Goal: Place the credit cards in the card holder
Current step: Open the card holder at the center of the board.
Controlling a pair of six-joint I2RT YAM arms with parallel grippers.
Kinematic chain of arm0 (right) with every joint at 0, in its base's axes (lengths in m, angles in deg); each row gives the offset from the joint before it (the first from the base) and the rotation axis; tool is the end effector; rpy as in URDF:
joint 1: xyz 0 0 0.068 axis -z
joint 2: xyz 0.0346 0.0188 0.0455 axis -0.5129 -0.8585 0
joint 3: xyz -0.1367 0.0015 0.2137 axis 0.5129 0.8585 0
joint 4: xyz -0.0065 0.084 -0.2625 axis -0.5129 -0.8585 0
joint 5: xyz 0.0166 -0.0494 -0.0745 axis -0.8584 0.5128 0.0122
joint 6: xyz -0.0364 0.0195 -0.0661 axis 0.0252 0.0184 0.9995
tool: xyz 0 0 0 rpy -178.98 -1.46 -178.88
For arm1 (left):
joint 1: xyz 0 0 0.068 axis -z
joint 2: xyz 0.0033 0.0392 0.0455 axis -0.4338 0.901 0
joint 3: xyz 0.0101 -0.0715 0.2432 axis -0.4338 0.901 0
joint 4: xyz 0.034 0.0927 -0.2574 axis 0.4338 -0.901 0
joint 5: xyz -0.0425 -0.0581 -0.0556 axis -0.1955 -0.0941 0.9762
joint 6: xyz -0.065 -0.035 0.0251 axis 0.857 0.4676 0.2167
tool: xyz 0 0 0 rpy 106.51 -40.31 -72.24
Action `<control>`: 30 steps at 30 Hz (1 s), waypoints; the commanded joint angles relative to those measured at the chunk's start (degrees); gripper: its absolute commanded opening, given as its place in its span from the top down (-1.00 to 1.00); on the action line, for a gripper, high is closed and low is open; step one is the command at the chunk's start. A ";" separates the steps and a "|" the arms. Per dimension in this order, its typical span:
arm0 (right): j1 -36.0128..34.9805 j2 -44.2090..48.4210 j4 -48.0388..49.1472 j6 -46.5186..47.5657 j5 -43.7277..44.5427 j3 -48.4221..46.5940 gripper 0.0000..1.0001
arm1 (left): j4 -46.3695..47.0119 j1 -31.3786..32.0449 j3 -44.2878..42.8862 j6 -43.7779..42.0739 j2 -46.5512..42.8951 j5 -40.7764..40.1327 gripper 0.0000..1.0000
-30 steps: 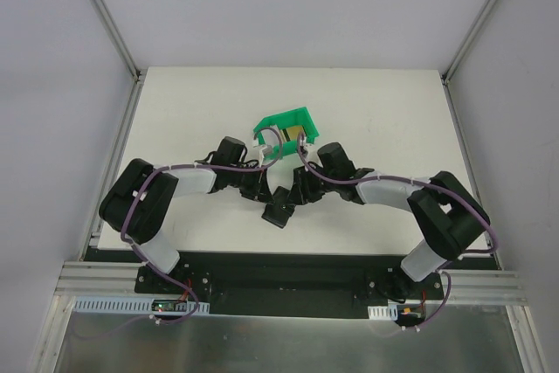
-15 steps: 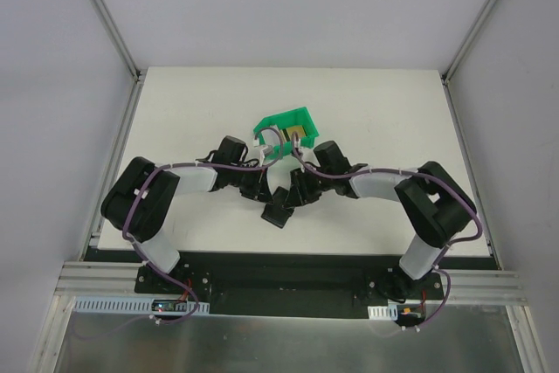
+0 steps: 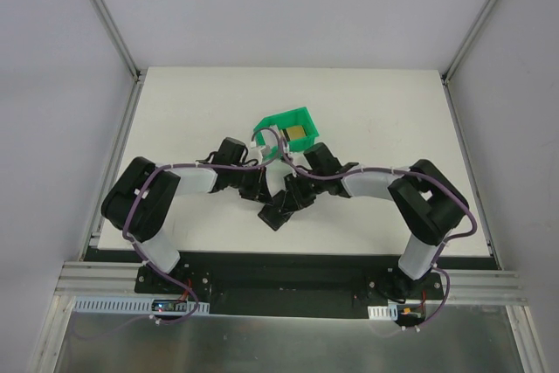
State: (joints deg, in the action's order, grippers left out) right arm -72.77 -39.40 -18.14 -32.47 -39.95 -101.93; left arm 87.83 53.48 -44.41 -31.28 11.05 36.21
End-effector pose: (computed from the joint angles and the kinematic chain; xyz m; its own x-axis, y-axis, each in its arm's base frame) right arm 0.2420 0.2726 0.0981 -0.5453 -0.4804 -0.6869 -0.8382 0.3020 0.4542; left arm 0.2748 -0.1922 0.0895 -0.8377 0.1721 -0.5184 0.5152 0.5642 -0.6452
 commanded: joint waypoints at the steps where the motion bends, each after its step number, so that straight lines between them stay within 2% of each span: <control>1: -4.67 -2.01 -1.22 -1.62 1.64 -0.75 0.75 | 7.34 0.27 2.38 5.96 -0.45 -6.61 1.00; 4: -6.42 -1.67 2.37 -3.11 5.43 0.21 0.99 | 9.10 0.27 4.22 8.86 -1.15 -8.89 1.00; 9: -7.04 2.63 14.76 -5.39 4.12 7.14 0.99 | 9.89 0.27 7.04 12.29 -3.08 -15.48 1.00; 13: -7.04 5.89 20.48 -5.13 -1.75 11.01 0.99 | 9.19 0.27 7.92 13.44 -3.96 -19.70 1.00; 18: -7.04 6.07 21.37 -4.87 -8.09 12.77 0.99 | 8.76 0.27 8.18 14.06 -4.23 -21.64 1.00; 30: -8.27 8.71 16.19 -3.91 -6.79 17.70 0.99 | 9.11 0.27 8.36 15.11 -4.40 -23.05 1.00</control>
State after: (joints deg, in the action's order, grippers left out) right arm -78.34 -32.25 3.56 -36.41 -38.59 -85.72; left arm 95.74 54.90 -36.59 -15.37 6.20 24.28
